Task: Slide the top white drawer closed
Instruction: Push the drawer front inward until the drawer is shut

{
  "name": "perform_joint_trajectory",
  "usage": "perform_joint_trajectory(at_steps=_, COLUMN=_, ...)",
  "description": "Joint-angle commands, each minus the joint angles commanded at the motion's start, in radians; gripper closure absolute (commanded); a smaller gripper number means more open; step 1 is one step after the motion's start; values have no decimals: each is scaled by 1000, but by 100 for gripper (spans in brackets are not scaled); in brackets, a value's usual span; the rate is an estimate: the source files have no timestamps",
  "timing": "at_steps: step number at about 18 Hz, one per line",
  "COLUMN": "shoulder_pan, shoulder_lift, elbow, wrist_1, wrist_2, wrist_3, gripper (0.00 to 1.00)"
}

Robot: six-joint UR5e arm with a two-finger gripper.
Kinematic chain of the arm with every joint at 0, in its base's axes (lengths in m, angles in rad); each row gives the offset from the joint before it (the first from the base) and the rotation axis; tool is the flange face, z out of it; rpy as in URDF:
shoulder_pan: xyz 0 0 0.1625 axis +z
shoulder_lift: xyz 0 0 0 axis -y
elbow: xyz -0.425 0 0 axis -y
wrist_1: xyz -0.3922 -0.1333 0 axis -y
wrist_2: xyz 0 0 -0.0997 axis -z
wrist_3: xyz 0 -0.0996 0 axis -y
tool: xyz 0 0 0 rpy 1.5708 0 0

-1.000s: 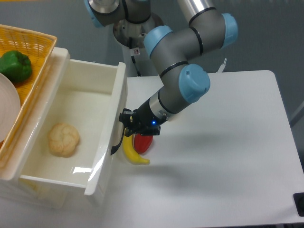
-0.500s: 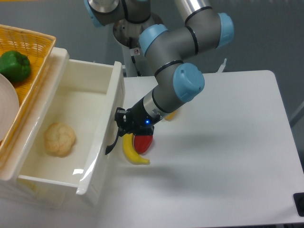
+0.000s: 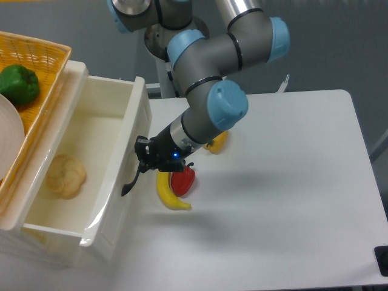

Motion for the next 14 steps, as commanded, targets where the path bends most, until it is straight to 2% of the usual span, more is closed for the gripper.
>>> perform_joint_trajectory(at_steps=14, shoulder_pan=-75, shoulder_lift=14, elbow=-23, wrist_1=12, wrist_2=-6, wrist_3=-34, gripper=100)
